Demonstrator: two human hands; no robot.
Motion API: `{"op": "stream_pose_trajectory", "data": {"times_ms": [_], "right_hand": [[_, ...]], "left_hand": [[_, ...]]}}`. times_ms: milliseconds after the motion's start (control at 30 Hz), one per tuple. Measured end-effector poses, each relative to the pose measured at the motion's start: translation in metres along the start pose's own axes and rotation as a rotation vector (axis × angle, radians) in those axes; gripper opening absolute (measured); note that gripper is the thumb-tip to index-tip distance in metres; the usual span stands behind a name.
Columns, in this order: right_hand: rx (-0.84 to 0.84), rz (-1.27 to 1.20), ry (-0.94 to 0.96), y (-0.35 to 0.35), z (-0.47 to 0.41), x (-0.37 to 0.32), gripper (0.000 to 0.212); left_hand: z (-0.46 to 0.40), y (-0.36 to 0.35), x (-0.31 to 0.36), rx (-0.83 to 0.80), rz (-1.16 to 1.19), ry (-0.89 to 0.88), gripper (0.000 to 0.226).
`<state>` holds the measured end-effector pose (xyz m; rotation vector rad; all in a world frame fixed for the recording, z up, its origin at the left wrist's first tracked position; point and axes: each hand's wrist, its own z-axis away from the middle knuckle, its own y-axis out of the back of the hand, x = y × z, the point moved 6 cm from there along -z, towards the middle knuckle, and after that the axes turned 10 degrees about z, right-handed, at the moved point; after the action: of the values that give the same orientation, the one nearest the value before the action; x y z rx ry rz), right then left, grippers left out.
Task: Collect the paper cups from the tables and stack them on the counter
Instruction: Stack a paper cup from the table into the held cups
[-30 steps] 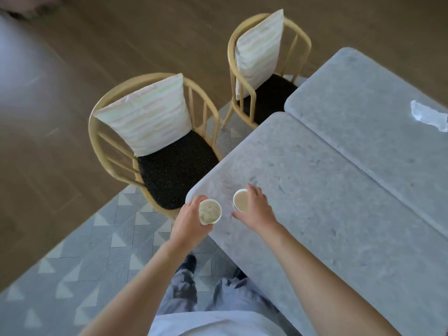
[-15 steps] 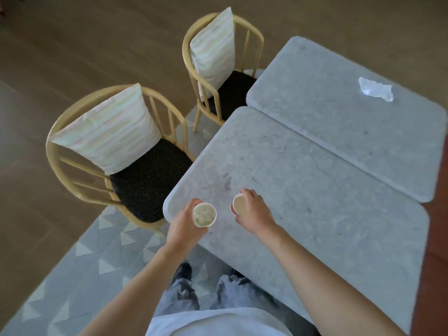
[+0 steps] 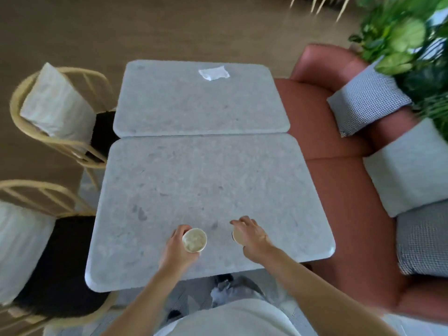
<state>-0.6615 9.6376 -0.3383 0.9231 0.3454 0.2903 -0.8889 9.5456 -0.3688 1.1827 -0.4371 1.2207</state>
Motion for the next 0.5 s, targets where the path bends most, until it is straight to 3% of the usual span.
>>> {"op": "stream_pose_trajectory", "data": {"times_ms": [267,500], "right_hand": [[0.073,-0.106,-0.017,0.000,0.013,0.043,0.092],[0.021,-0.081,0.032,-0.023,0.005,0.058,0.092]], "left_hand": [[0.003,-0.032,0.024,-0.050,-0.044,-0.007,0.069],[0.011,-0.045,0.027,-0.017,-0.069,0.030,0.069]]}}
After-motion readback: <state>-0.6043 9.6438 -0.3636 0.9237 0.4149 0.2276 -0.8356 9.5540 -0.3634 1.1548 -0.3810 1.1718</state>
